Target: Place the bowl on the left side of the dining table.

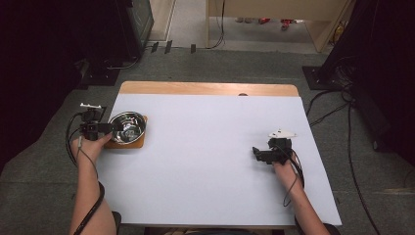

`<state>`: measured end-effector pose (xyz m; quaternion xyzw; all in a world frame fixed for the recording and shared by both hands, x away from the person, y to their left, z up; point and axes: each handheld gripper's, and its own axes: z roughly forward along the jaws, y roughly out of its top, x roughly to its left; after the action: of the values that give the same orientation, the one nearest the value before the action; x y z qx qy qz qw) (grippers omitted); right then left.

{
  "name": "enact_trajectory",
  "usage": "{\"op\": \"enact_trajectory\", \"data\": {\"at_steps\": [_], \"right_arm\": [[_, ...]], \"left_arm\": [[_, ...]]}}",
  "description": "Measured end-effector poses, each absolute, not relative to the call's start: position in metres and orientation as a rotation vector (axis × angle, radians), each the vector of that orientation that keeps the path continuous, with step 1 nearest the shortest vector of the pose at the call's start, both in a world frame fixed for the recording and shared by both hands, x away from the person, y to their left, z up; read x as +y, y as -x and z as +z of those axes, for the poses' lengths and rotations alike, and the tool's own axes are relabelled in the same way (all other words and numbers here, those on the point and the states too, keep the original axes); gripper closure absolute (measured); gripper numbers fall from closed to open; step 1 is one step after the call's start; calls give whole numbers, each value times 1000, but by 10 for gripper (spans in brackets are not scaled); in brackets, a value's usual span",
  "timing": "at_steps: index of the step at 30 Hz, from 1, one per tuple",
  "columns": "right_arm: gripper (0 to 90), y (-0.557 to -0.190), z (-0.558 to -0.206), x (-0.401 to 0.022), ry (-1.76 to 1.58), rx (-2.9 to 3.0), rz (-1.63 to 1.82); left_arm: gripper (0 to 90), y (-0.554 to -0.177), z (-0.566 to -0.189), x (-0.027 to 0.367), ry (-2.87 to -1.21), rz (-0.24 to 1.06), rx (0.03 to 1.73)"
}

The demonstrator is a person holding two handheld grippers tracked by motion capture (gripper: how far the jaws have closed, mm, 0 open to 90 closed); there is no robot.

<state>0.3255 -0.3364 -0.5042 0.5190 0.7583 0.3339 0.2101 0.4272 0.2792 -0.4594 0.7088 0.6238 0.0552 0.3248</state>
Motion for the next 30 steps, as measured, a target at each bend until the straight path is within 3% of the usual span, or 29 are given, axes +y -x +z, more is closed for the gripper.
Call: {"op": "enact_trajectory", "data": {"at_steps": [30], "right_arm": [[68, -325, -504, -336, -1445, 2108, 927]], "left_arm": [[351, -398, -417, 289, -1737, 206, 1660]]}}
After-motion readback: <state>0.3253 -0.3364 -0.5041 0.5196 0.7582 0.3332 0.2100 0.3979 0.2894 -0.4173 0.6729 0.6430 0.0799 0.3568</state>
